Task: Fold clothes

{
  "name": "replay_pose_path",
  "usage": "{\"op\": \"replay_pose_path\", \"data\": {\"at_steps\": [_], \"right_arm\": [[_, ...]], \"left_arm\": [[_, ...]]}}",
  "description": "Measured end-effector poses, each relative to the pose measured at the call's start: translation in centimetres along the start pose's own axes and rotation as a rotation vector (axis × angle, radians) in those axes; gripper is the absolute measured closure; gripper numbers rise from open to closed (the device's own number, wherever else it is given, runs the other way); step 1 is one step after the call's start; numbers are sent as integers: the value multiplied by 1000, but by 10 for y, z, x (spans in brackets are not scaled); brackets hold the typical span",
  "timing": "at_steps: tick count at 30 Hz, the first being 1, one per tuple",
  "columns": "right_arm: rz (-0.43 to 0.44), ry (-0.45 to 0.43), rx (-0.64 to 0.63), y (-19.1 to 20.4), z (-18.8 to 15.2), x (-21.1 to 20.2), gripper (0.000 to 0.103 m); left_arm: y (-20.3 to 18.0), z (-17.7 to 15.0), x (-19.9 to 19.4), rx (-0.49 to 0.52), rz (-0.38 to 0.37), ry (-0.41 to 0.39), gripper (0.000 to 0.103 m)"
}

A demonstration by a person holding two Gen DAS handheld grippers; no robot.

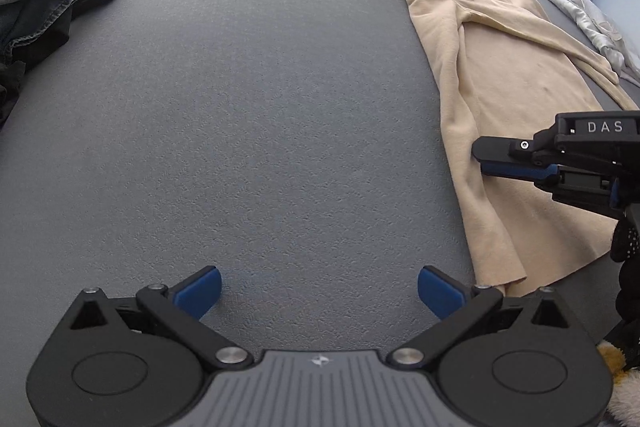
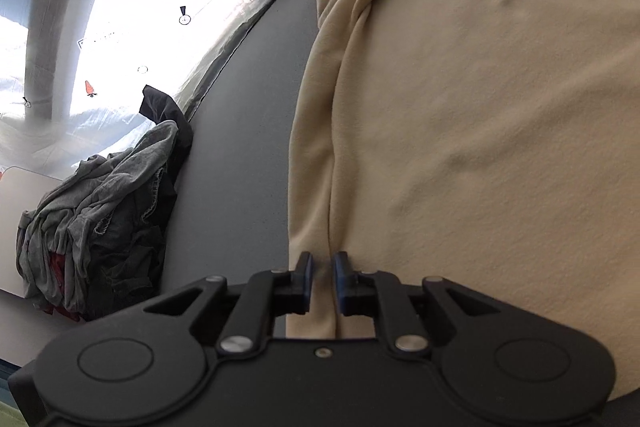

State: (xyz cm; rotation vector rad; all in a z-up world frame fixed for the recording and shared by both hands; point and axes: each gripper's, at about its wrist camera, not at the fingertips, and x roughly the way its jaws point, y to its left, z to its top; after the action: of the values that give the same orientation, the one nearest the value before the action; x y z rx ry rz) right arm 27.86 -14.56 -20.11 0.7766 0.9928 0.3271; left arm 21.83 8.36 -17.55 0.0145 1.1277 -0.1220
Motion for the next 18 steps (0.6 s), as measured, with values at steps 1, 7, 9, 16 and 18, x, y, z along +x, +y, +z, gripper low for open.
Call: {"op": "replay_pose_path", "data": {"at_steps": [1, 7, 9, 16, 18], "right_arm": [[-6, 4, -17, 1, 1, 1, 89], [2, 23, -74, 7, 3, 7, 84], [2, 22, -90, 7, 3, 6, 96], [25, -35, -168, 11, 9, -25, 102], [26, -46, -197, 13, 13, -37, 102]], "left_arm": [[1, 1, 0, -5, 2, 1, 0], [-2, 4, 3, -18, -1, 1, 0], [-4, 5, 3, -19, 1, -2, 0], [-14, 16, 1, -81, -10, -38, 0], [-24, 21, 1, -89, -20, -48, 0]]}}
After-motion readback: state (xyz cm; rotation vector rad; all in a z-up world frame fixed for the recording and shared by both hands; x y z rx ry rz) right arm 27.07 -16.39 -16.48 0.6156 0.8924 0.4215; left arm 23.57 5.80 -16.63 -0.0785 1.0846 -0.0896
